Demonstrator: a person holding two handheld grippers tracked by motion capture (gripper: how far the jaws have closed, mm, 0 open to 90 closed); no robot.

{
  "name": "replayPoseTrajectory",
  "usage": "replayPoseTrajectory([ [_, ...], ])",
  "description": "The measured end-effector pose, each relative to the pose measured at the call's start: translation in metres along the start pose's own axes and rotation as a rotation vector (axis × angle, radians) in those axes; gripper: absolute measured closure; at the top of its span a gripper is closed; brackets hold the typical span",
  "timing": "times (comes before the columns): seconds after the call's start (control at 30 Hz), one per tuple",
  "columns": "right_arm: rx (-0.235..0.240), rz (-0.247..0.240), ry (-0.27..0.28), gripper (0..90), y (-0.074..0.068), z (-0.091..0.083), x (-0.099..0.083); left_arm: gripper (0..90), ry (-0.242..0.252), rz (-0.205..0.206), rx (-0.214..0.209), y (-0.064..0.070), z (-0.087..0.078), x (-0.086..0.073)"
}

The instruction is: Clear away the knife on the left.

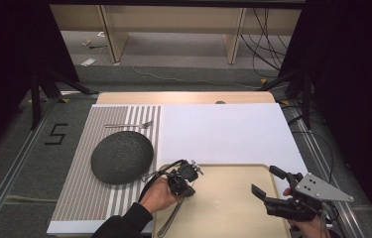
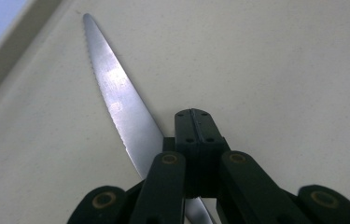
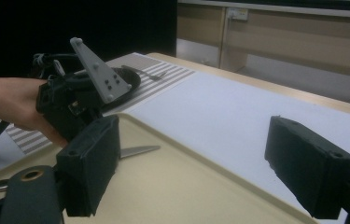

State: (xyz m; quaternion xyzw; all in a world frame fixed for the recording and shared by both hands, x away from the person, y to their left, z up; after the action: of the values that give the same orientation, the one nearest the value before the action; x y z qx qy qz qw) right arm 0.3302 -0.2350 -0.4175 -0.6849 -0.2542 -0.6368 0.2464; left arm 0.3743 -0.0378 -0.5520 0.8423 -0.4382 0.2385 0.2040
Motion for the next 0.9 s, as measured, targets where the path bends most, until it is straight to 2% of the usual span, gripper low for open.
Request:
replayPoseTrajectory([
  [0.2,0.0,0.0,0.0,19.1,0.0,0.0,0.0,89.5,0.0,-0.016,0.03,-0.013,-0.005,-0.004],
  [0.37,-0.001,0.001,-0.001,19.2,0.0,0.0,0.0,89.6,-0.007,-0.028,0.03,-0.018,-0.008,-0.008],
  [0.47,0.0,0.001,-0.001,19.2,0.0,0.0,0.0,89.6,-0.015,-0.034,0.037,-0.021,-0.012,-0.013],
  [0.67,0.001,0.002,0.001,19.2,0.0,0.0,0.0,89.6,-0.012,-0.071,0.045,-0.029,-0.022,-0.024],
  [0.9,-0.002,0.002,0.001,19.2,0.0,0.0,0.0,89.6,-0.02,-0.08,0.06,-0.036,-0.033,-0.039],
])
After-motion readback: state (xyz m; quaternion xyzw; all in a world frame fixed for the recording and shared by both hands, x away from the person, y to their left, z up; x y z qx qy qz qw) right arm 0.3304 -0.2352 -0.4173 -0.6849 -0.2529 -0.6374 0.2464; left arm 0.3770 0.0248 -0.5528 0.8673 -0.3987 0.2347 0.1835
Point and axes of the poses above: each handheld gripper's, and its own axes: z roughly forward along the jaws, x roughly out of its top, y roughly to its right, the point moved 10 cm from there along z, roughly forward along the jaws, and after that the axes turned 13 degrees about y, right-handed, at the moved point
